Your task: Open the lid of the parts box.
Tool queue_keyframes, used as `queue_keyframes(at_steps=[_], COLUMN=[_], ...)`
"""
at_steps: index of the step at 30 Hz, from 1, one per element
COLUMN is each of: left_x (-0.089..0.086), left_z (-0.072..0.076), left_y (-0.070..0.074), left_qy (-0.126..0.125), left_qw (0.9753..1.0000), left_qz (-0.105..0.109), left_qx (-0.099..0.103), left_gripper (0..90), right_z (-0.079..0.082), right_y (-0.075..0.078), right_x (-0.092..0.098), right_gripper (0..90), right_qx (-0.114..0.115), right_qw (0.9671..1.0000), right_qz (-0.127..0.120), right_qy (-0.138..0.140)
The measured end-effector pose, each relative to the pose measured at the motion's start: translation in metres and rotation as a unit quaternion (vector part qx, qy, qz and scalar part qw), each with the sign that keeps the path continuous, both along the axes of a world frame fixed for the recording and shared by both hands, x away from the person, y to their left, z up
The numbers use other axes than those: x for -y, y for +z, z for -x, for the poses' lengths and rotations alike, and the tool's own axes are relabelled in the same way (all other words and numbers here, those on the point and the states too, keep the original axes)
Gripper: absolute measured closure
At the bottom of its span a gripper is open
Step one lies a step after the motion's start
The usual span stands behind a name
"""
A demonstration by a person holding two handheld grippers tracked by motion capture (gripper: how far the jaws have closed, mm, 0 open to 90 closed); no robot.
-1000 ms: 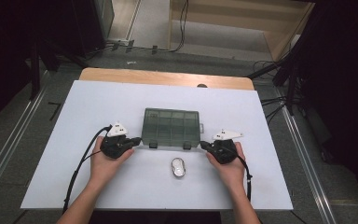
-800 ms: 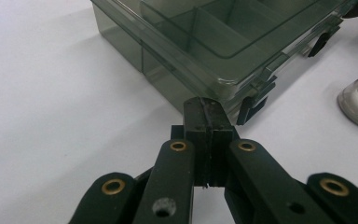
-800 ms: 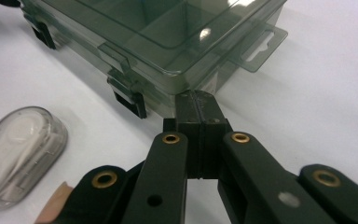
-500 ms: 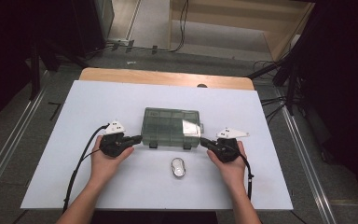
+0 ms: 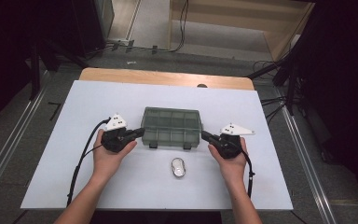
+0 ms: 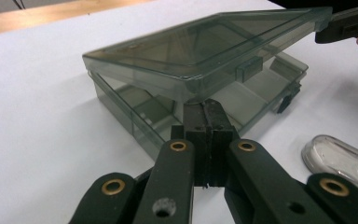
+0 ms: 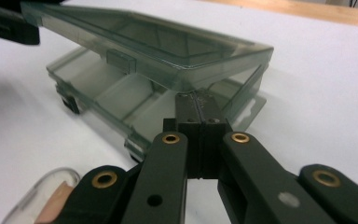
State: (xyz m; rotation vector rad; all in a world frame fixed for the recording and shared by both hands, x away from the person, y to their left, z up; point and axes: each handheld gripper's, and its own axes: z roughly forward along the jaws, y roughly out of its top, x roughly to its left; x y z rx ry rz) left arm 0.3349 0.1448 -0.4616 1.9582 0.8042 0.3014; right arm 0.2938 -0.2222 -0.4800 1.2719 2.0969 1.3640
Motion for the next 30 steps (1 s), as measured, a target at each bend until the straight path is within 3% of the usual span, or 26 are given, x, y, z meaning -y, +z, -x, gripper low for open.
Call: queue_keyframes(at_steps=[8, 14, 20, 30], left_x=[0.007, 0.009, 0.013, 0.014], left_z=[-0.011, -0.022, -0.031, -0.044], left_y=[0.01, 0.012, 0.014, 0.018], left_qy=[0.007, 0.015, 0.021, 0.037], left_qw=[0.9995, 0.9985, 0.9977, 0.9963], left_qz=[0.028, 0.051, 0.06, 0.069], left_qx=[0.014, 0.014, 0.026, 0.035], left_gripper=[89.4, 89.4, 89.4, 89.4], right_z=[-0.011, -0.017, -0.029, -0.041], right_y=[0.015, 0.017, 0.024, 0.038], right_x=[-0.003, -0.003, -0.001, 0.004], right_gripper=[87.9, 87.8, 87.8, 84.9], right_qx=[0.021, 0.031, 0.04, 0.052], right_qw=[0.9997, 0.9994, 0.9987, 0.9986], right_qz=[0.002, -0.005, -0.023, -0.013], right_qy=[-0.007, -0.017, -0.021, -0.006])
